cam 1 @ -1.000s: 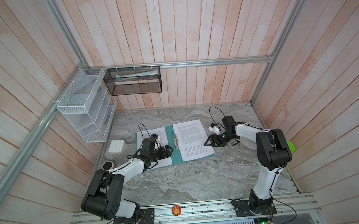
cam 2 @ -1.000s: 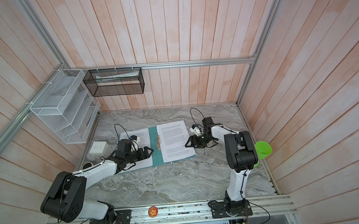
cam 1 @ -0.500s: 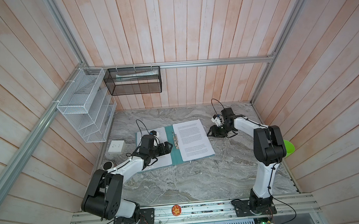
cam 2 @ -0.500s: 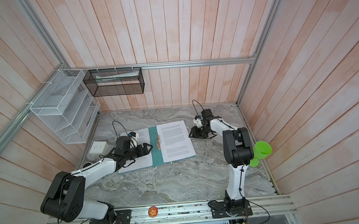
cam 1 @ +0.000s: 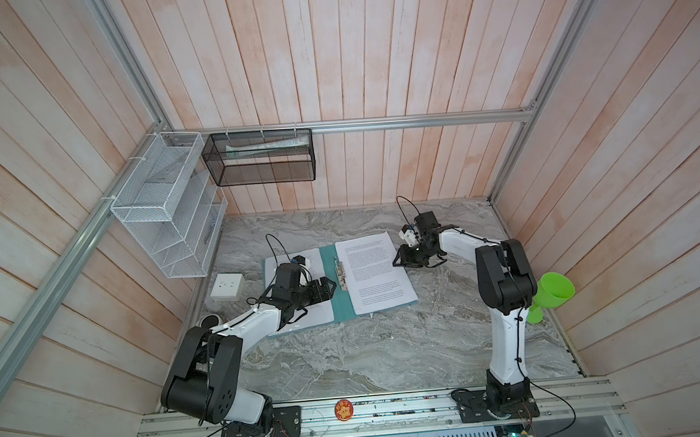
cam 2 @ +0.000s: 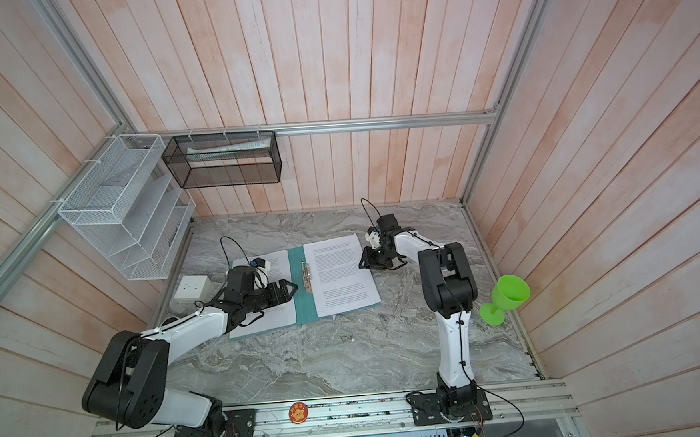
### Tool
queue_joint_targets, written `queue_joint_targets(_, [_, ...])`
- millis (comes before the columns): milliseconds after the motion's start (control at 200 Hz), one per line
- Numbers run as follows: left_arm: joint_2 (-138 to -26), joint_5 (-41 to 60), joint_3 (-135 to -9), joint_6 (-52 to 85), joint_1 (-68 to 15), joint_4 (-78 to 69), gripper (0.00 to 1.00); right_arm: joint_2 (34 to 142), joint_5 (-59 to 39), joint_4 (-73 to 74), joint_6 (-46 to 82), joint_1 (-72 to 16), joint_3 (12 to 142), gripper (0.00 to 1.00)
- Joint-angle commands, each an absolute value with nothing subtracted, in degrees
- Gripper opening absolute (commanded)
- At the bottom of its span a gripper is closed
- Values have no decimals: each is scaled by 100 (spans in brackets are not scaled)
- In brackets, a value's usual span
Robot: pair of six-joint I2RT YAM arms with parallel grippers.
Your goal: Put the files into the folder
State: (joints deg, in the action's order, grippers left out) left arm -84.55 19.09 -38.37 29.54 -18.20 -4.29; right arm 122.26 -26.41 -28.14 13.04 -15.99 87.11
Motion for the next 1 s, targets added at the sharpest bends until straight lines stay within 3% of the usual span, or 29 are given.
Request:
queue_joint_targets(0, [-8502, 1934, -3990, 2858, -1795, -437, 90, 12335, -2352, -2948, 1366, -1692, 8922, 40])
queue_joint_targets(990, [-8544, 1953, -3915, 2885, -1794, -523, 90, 12174, -2066, -3341, 1310, -1934, 9078, 44])
